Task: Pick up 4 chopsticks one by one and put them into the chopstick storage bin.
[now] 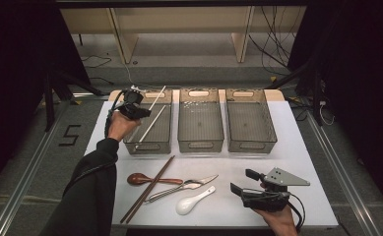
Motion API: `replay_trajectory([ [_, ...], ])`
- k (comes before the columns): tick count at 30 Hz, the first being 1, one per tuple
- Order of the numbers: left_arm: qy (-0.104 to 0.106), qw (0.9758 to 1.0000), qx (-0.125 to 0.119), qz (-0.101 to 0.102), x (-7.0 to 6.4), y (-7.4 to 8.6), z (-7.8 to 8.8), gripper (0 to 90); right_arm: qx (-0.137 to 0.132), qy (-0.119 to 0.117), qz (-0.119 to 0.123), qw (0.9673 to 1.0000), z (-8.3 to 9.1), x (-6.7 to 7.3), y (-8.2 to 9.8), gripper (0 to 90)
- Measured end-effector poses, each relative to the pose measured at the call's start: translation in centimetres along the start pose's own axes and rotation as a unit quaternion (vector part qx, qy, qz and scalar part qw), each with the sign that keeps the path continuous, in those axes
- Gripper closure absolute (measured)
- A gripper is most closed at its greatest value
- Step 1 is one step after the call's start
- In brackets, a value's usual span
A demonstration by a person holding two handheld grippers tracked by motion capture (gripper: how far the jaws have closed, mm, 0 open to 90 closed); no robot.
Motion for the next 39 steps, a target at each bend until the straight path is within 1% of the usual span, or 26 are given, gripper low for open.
replay_trajectory([
  [2,-0.002,1.0000,0.002,0.001,0.0,0.1,-0.2,84.7,0.000,0.000,0.000,1.0000,0.0,0.0,0.0,23.8],
  [5,-0.002,1.0000,0.005,-0.002,0.1,0.3,-0.5,84.6,0.000,0.000,0.001,1.0000,0.0,0.0,0.0,23.8],
  [7,-0.004,1.0000,0.006,0.002,0.0,0.4,-0.7,84.6,0.000,0.000,0.001,1.0000,0.0,0.0,0.0,23.8],
  [8,-0.005,0.9999,0.009,-0.003,0.1,0.5,-0.7,84.6,0.000,0.000,0.000,1.0000,0.0,0.0,0.0,23.8],
  [11,-0.007,0.9999,0.010,0.000,0.1,0.7,-1.0,84.5,0.000,0.000,0.000,1.0000,0.1,0.0,0.0,23.8],
  [16,-0.011,0.9998,0.017,-0.004,0.2,1.0,-1.2,84.4,0.000,-0.001,0.001,1.0000,0.0,0.0,0.0,23.8],
  [17,-0.012,0.9998,0.016,-0.002,0.2,1.1,-1.3,84.4,0.000,-0.001,0.001,1.0000,0.0,0.0,0.0,23.8],
  [18,-0.013,0.9997,0.018,-0.004,0.3,1.1,-1.3,84.3,-0.001,-0.001,0.001,1.0000,0.0,0.0,0.0,23.8],
  [23,-0.013,0.9997,0.020,0.001,0.3,1.2,-1.5,84.2,-0.001,-0.001,0.001,1.0000,0.0,0.0,0.0,23.8],
  [35,-0.015,0.9993,0.033,0.003,0.4,1.5,-2.0,83.7,-0.001,0.000,0.000,1.0000,0.1,0.0,0.0,23.8],
  [39,-0.019,0.9993,0.033,0.005,0.5,1.6,-2.0,83.3,-0.001,0.000,-0.001,1.0000,0.1,0.0,0.0,23.8],
])
Point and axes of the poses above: each handheld gripper's, and its own axes: z roughly backward along the jaws, y roughly out of its underside, x roughly to its left, the point moved 7 cm from there along -z, roughly forward along the jaws, and after that the axes turned 8 degrees about -z, right-handed, at the moved point
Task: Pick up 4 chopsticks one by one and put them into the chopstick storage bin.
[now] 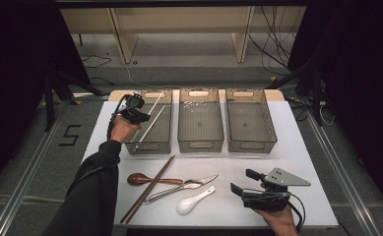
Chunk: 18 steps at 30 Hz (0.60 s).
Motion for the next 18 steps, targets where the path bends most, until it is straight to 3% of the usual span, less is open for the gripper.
replay_trajectory([
  [9,-0.003,0.9999,-0.007,0.007,0.1,-0.2,0.7,75.8,0.000,0.000,0.001,1.0000,0.0,0.0,0.0,23.8],
  [18,0.033,0.9990,-0.023,0.021,-1.0,-0.7,2.7,60.9,0.000,0.001,0.001,1.0000,0.0,0.0,0.0,23.8],
])
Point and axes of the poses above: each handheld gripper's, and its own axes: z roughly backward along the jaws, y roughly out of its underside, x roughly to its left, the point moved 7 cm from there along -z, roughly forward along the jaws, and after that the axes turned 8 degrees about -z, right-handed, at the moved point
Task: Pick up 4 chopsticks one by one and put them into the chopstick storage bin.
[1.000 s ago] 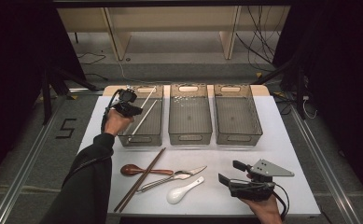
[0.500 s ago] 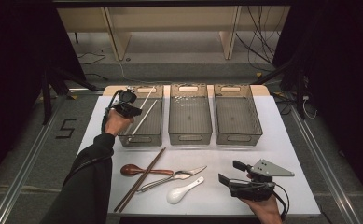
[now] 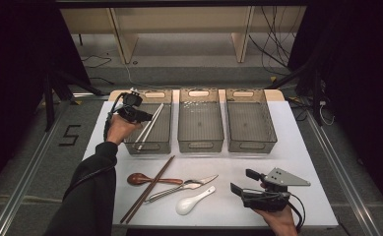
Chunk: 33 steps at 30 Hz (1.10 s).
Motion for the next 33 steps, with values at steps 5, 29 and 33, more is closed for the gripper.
replay_trajectory([
  [5,0.020,0.9997,-0.011,0.002,-1.1,-0.2,1.5,51.4,-0.001,0.001,-0.001,1.0000,0.0,0.0,0.0,23.8],
  [29,0.047,0.9987,-0.018,-0.010,-6.0,4.5,5.7,26.9,-0.002,0.000,0.000,1.0000,0.1,0.1,-0.1,23.7],
  [33,0.052,0.9985,-0.012,-0.016,-6.6,5.2,5.8,25.5,-0.004,0.000,0.001,1.0000,0.1,0.1,-0.1,23.7],
])
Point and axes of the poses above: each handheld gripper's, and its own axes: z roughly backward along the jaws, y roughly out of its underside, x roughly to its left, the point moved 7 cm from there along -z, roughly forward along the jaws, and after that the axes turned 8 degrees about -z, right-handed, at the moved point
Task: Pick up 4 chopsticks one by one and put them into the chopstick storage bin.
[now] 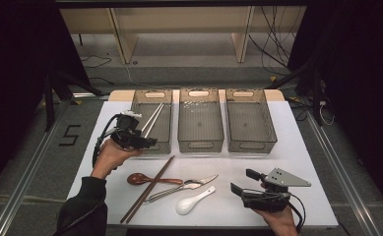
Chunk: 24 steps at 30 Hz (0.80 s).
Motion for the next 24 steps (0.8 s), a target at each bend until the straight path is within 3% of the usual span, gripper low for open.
replay_trajectory([
  [15,0.014,0.9994,0.033,-0.005,-1.7,2.4,-0.3,21.1,0.001,0.001,0.000,1.0000,0.0,0.0,0.0,23.7],
  [24,0.021,0.9978,0.062,-0.012,-2.6,4.4,-0.5,18.4,0.001,-0.001,0.003,1.0000,0.0,0.1,0.0,23.8],
])
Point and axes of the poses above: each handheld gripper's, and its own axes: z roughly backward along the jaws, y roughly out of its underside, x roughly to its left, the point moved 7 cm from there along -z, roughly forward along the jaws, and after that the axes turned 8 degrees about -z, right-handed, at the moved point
